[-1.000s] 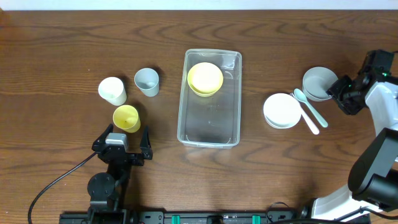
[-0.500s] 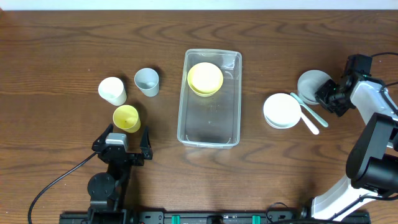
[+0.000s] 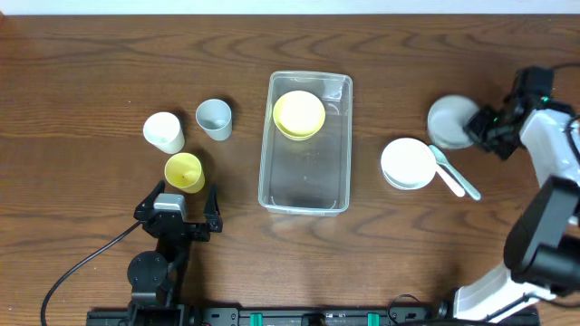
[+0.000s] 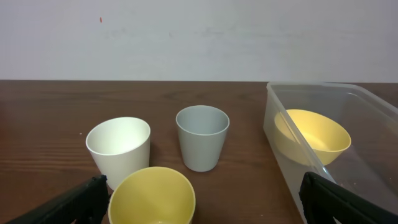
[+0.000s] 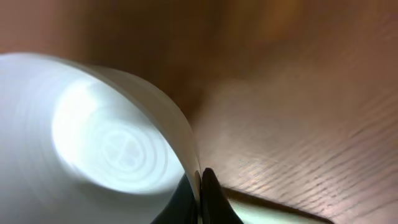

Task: Pack container
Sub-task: 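Grasp the grey bowl and stack it onto the yellow bowl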

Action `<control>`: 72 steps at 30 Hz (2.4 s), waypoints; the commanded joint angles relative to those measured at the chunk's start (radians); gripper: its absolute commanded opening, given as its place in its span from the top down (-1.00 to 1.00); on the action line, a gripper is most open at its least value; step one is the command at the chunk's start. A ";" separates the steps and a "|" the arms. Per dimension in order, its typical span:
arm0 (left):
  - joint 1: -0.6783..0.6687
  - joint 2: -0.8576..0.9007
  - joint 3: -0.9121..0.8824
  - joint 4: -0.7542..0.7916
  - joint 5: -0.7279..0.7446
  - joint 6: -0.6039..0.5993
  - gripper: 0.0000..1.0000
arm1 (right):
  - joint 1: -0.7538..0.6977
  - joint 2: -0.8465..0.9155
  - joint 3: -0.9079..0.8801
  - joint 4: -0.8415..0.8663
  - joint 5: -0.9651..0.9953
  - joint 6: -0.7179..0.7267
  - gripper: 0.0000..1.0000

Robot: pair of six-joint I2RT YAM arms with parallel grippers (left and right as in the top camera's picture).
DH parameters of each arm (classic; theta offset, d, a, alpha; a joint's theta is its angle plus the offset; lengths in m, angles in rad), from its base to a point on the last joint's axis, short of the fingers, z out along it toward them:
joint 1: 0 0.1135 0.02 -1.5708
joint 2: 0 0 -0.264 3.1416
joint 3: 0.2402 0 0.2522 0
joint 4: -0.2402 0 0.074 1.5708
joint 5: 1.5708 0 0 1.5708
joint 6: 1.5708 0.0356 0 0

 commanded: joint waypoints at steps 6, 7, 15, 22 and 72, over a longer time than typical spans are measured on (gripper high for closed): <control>0.004 -0.001 -0.017 -0.034 0.019 0.014 -0.96 | 0.159 -0.217 0.130 0.037 -0.278 -0.113 0.98; 0.004 -0.001 -0.017 -0.034 0.019 0.014 -0.96 | 0.185 -0.223 0.131 0.051 -0.288 -0.111 0.97; 0.004 -0.001 -0.017 -0.034 0.019 0.014 -0.96 | 0.560 -0.185 0.131 0.243 -0.138 0.003 0.97; 0.004 -0.001 -0.017 -0.034 0.019 0.014 -0.96 | 0.716 -0.074 0.131 0.305 0.056 0.056 0.97; 0.004 -0.001 -0.017 -0.034 0.019 0.014 -0.96 | 0.715 -0.096 0.370 -0.068 -0.014 -0.061 0.21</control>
